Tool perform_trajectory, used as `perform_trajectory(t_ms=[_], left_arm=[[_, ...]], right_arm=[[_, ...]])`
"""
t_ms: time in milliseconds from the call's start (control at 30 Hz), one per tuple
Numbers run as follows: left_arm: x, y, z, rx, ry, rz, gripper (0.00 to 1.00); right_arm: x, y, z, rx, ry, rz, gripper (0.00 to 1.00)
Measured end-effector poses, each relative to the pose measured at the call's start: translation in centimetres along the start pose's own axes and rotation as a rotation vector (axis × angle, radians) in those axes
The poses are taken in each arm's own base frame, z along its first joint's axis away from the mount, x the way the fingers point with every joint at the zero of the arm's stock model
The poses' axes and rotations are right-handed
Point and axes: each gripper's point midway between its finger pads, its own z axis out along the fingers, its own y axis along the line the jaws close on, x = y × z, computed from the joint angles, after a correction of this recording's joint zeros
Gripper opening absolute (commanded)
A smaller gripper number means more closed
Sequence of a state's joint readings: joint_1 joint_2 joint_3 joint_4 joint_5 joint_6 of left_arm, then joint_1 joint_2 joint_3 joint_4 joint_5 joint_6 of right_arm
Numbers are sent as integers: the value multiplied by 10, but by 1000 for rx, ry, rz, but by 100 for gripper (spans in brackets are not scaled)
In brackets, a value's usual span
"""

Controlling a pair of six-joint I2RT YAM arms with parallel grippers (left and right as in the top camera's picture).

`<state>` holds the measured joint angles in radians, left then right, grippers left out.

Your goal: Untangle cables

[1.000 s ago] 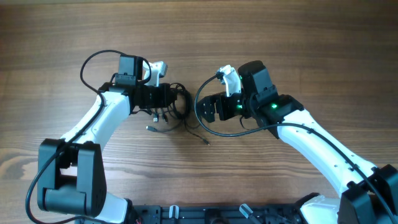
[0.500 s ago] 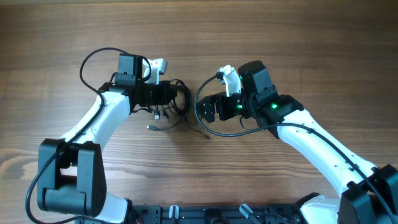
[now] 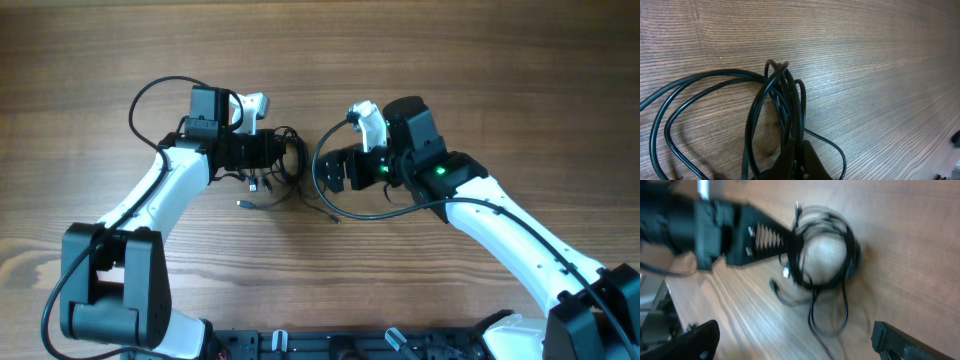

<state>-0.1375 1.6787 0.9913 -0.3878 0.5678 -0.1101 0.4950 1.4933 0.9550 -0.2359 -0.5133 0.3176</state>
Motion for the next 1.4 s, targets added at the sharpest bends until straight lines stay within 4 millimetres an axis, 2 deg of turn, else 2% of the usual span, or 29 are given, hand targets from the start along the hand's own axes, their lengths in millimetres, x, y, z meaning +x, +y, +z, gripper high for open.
perform_trajectory(t_ms=[100,167,200,267,400,433,567,700,867,967,1000,1067,1233,1300,1367,1400], left_arm=[[-2,-1,0,7,-9,7,4],[-4,-7,0,37,-14,14,4],[-7,-14,0,78,-24,26,4],[-12,-29,-2,160,-39,50,4],[-11,-43,-4,242,-32,62,4],[-10,-46,-5,264,-27,62,4],[-7,-51,-6,299,-13,58,4],[-6,-52,-7,305,-8,55,4],[-4,-52,-6,304,-2,50,4],[-4,-52,-6,304,-2,50,4],[-4,-52,-6,304,-2,50,4],[-3,-52,-6,303,2,46,4],[-2,-50,-6,295,6,42,4],[1,-42,-4,244,19,22,4],[8,-27,-1,161,42,-9,4],[11,-21,0,127,49,-18,4]], right_arm=[[-19,3,0,-8,-80,10,100],[-20,3,0,-12,-82,62,50],[-18,5,0,-20,-74,63,4],[-10,5,0,-25,-37,78,4],[4,4,3,-32,19,111,31],[6,2,5,-32,29,113,33],[20,-8,21,-22,86,142,35],[54,-6,53,-42,202,153,35],[76,-12,69,-33,273,207,33],[75,-12,70,-34,271,212,32],[75,-12,70,-33,271,213,26],[75,-12,70,-32,270,219,4],[71,-12,70,-33,256,219,4],[66,-9,68,-64,243,220,4],[46,-5,54,-86,184,207,4],[29,0,41,-101,129,187,4]])
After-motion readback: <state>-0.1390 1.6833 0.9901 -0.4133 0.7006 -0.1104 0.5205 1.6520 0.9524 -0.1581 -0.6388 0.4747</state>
